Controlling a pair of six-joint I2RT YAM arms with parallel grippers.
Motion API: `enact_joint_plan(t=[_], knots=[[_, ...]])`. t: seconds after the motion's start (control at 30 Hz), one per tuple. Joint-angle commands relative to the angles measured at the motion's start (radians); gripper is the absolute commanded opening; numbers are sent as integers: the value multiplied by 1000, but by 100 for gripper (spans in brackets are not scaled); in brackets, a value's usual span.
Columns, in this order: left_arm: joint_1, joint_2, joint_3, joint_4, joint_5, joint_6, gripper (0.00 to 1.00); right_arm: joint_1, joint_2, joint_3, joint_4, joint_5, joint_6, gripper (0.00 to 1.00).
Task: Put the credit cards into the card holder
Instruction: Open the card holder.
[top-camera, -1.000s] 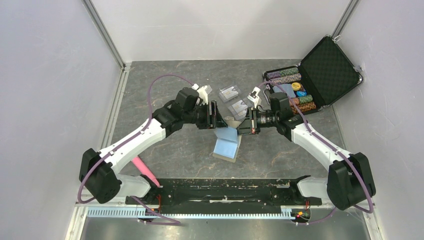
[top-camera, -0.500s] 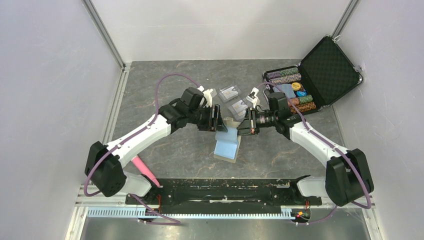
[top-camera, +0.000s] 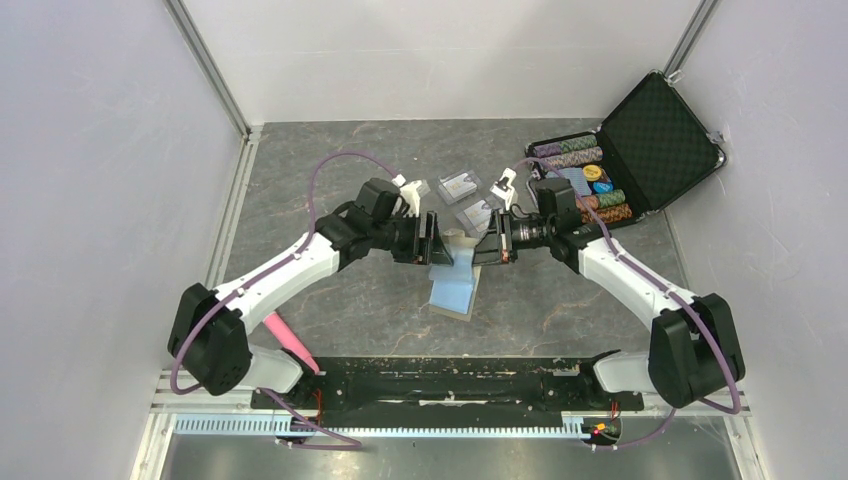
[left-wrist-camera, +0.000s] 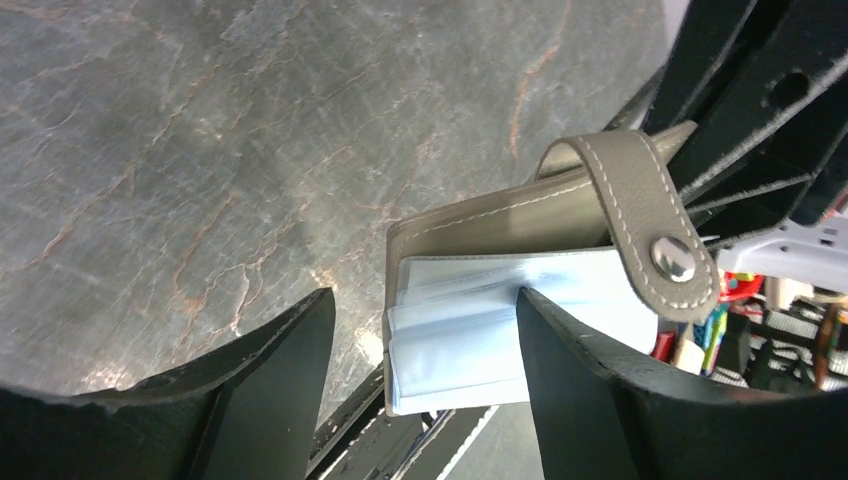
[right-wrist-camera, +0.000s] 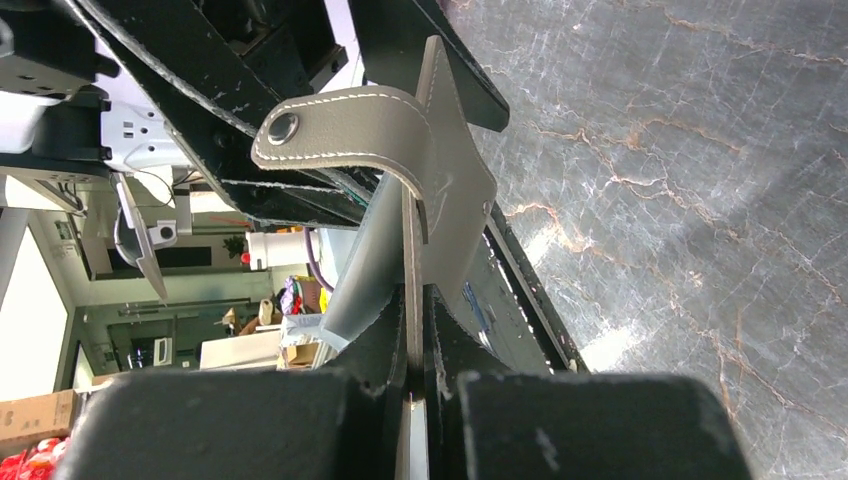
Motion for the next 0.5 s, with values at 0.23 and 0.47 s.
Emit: enact_joint_plan(t=[0.23,0.47], knots=[[105,-62,-158,469,377,-109,73,0,9,101,56,-110,17,0],[115,-48,-152,637,453,-198,55,0,9,90,68,-119,23,0]])
